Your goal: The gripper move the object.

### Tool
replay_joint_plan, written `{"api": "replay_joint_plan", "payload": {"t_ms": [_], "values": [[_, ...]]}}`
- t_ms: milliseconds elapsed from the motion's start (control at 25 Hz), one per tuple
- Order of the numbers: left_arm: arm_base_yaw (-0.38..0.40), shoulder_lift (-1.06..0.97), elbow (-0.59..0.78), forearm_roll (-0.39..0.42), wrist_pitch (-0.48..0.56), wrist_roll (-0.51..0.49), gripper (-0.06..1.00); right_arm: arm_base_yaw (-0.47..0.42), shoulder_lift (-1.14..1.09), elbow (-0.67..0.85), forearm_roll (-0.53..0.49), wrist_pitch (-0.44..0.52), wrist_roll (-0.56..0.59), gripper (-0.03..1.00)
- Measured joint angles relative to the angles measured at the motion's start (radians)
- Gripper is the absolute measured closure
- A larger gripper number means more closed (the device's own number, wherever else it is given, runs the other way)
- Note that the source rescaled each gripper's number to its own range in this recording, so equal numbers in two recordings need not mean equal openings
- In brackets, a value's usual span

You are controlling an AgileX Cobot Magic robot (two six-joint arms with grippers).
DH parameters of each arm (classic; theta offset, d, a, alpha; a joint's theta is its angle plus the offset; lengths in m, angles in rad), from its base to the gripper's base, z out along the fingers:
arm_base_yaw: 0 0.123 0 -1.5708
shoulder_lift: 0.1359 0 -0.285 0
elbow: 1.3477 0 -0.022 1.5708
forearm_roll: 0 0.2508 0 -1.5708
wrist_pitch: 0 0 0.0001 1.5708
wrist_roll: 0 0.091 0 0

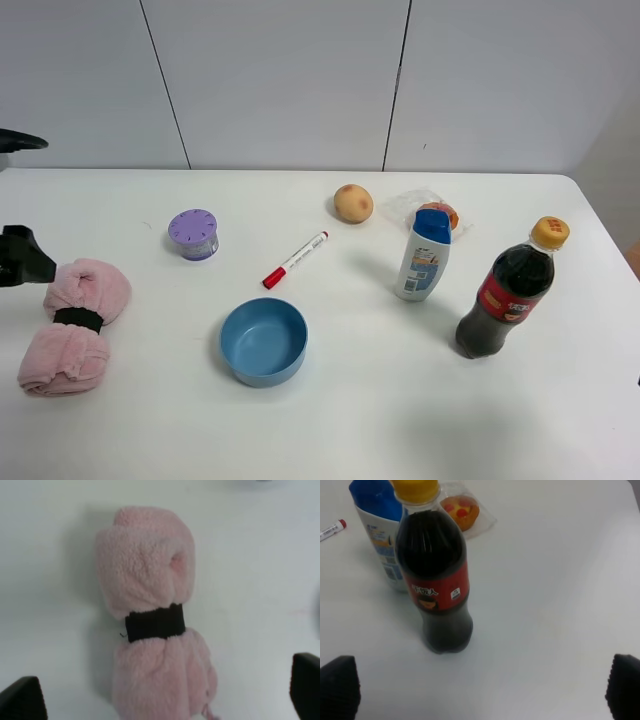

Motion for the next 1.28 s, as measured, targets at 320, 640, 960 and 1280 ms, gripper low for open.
{"api": "replay_joint_plan", "payload": {"t_ms": [320,640,960,1280], "values": [[0.000,-0.326,0.000,0.028,0.215,-0.019,-0.04,0.000,0.000,0.000,0.000,0.000,0.000,-0.03],[0.000,-0.563,0.005,0.037,0.356,-0.026,-0.04,0.000,0.000,0.000,0.000,0.000,0.000,-0.03],[0.000,-0.761,0.005,0.067,0.361,-0.026,-0.04,0.000,0.000,0.000,0.000,0.000,0.000,-0.03],[0.000,-0.818,0.052,0.132,0.360,-0.024,-0.05,0.000,0.000,0.000,0.000,0.000,0.000,-0.03]]}}
